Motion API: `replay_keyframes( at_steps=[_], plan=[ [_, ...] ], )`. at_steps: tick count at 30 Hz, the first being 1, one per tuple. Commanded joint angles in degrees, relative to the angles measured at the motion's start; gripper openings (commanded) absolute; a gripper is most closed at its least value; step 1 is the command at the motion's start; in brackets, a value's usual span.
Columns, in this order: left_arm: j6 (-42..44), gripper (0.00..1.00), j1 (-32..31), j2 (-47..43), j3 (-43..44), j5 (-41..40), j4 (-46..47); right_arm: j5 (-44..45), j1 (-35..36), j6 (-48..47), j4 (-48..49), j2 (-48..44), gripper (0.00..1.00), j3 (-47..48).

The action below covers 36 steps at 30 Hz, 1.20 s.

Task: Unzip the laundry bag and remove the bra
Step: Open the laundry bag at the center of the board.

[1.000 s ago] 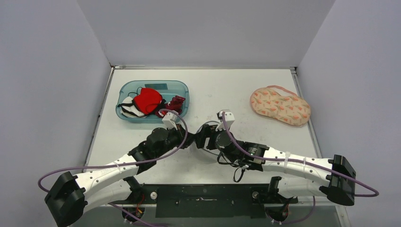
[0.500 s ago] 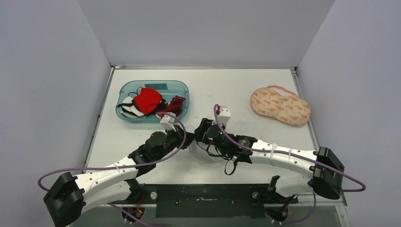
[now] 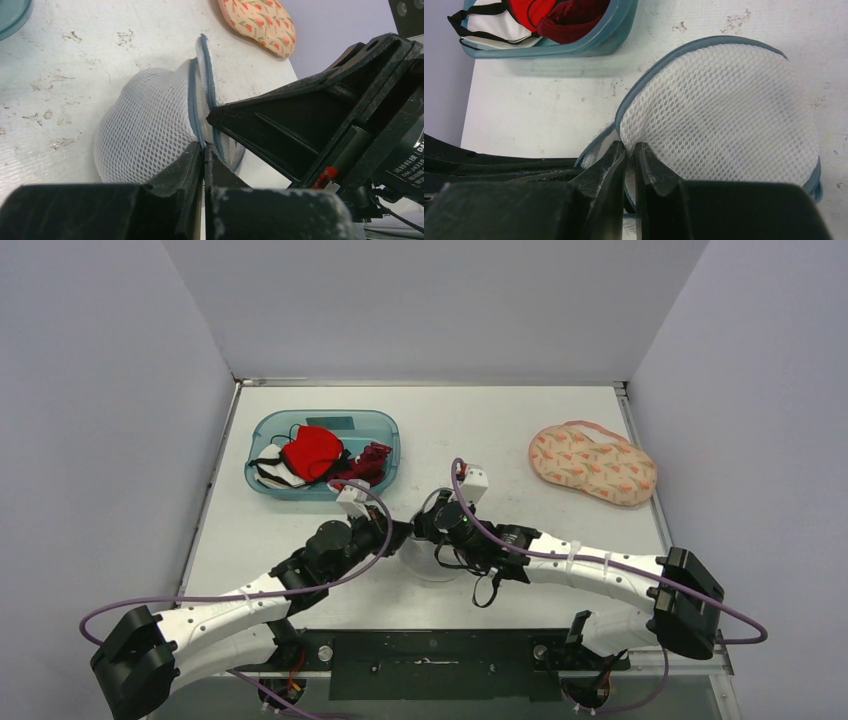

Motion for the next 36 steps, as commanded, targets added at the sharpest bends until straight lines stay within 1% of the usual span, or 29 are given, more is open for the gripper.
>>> replay_keyframes(
  at_steps=[1, 2, 4, 8, 10, 13, 17, 23, 29, 33, 36],
  plan=[
    [0.2, 0.0, -0.4, -1.3, 0.9, -3.0, 1.2, -0.7, -0.1, -3.2, 2.0, -3.7, 0.05, -1.1],
    [-0.1, 0.0, -0.3, -1.7, 1.0, -4.1, 0.5, -3.0, -0.2, -5.9, 3.6, -4.6, 0.05, -1.5],
    [-0.7, 0.0, -0.2, -2.8, 1.3, -6.6, -1.0, -6.3, -0.1, -14.1, 6.5, -5.8, 0.05, -1.4],
    [-0.5, 0.0, 0.1, -5.6, 1.2, -10.7, -1.4, -11.4, -1.5, -27.2, 3.6, -6.6, 0.05, 2.5],
    [-0.4, 0.0, 0.4, -6.4, 1.2, -13.1, -1.0, -15.0, -2.8, -31.3, 1.9, -6.1, 0.05, 4.8],
    [-0.8, 0.0, 0.9, -6.5, 0.6, -15.3, 1.5, -18.1, -4.0, -35.2, 1.3, -6.1, 0.05, 6.4],
    [-1.1, 0.0, 1.3, -5.7, -0.3, -17.3, 4.9, -18.9, -6.6, -36.9, 3.7, -9.5, 0.05, 3.7],
    [-2.4, 0.0, 1.6, -5.2, -2.0, -17.9, 4.9, -20.7, -13.5, -33.4, 5.7, -18.3, 0.05, -3.4],
    [-3.1, 0.0, 1.9, -6.4, -4.5, -17.3, 4.6, -20.2, -17.6, -32.0, 4.1, -27.4, 0.05, -7.6],
    [-4.2, 0.0, 1.9, -6.0, -6.2, -17.5, 4.6, -20.8, -19.5, -31.4, 2.8, -29.7, 0.05, -8.6],
    [-5.1, 0.0, 1.9, -6.6, -7.3, -17.9, 3.6, -17.8, -20.1, -30.5, 1.5, -31.7, 0.05, -10.1]
  ],
)
